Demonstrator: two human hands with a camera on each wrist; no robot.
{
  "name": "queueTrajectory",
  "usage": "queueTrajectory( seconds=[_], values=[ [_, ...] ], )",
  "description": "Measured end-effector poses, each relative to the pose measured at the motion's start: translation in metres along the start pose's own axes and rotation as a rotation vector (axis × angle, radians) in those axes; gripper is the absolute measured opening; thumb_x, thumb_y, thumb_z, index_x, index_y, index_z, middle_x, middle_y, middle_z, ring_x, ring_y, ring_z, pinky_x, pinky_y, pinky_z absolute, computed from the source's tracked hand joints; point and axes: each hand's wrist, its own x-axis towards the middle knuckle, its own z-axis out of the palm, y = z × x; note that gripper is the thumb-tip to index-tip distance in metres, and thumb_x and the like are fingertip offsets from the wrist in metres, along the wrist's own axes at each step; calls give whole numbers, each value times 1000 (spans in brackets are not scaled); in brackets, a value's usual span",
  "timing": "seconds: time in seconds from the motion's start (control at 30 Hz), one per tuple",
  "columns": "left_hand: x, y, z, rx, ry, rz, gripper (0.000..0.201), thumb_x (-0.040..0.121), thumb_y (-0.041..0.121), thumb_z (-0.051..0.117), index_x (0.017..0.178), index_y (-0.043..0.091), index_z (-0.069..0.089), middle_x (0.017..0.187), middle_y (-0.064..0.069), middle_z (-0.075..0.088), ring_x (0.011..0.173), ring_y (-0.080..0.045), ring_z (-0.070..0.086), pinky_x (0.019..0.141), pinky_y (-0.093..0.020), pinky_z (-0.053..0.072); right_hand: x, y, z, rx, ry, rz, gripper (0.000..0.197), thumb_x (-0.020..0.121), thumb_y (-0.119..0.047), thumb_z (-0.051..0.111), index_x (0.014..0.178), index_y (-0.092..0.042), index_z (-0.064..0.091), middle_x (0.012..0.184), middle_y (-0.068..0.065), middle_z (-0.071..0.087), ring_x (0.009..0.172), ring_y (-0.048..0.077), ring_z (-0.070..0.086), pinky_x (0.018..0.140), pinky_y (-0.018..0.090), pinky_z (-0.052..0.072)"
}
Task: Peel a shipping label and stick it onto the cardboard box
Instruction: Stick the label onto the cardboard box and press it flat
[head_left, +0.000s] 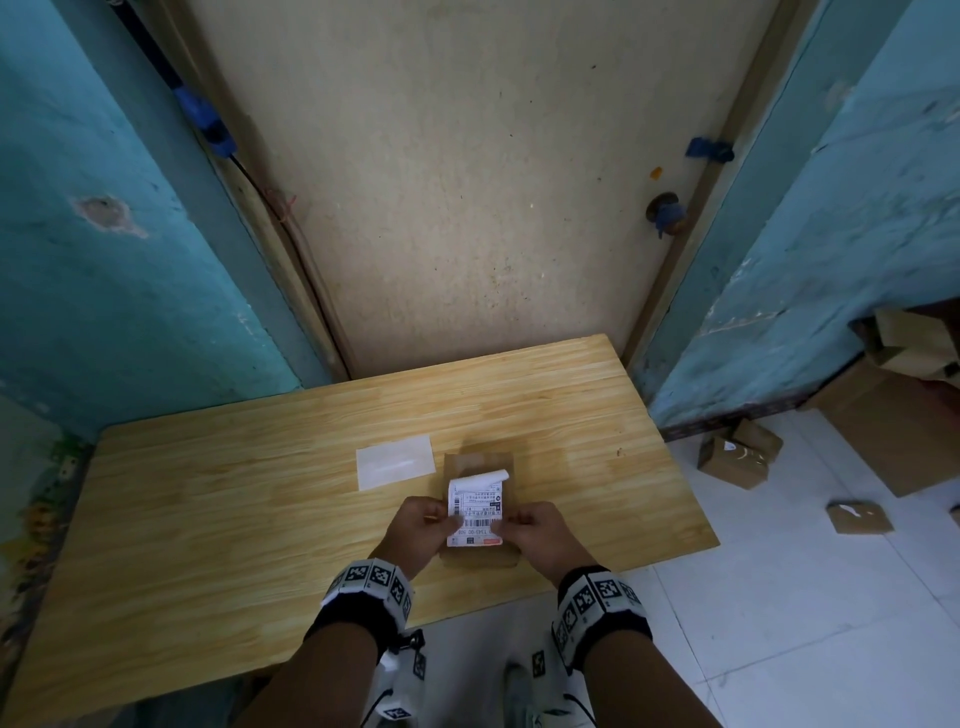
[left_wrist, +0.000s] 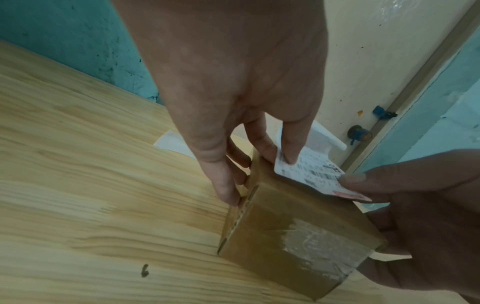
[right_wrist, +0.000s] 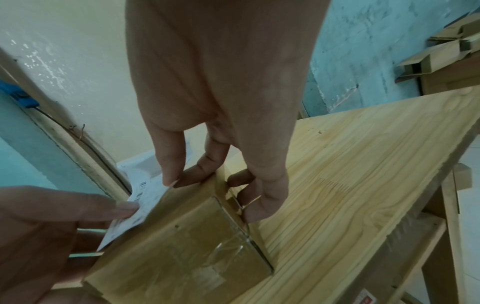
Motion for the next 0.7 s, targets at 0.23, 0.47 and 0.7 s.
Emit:
queueTrajectory(
  seconds=[0.23,0.47,0.7],
  values=[
    [-6,2,-3,49,-8,-18,4,81,5,74,77,6,74,55,7,67,43,0,56,48,-19,42,-5,-3,1,-82,30,-17,5,82,-10,76,85,-12,79,92,6,80,88,20,75,80,32,59],
    [-11,2,-4,109,-9,40,12,78,4,77,71,12,73,71,0,73,60,-6,65,55,-19,50,-5,-1,2,-106,60,-26,4,80,-8,77,82,-5,78,92,15,79,78,16,72,75,32,58],
    [-12,2,-1,118,0,52,10,75,6,81,73,11,73,78,-1,75,70,-8,68,59,-16,51,-4,4,4,-120,85,-38,9,76,-5,79,80,2,76,89,19,78,75,15,70,78,37,59]
  ],
)
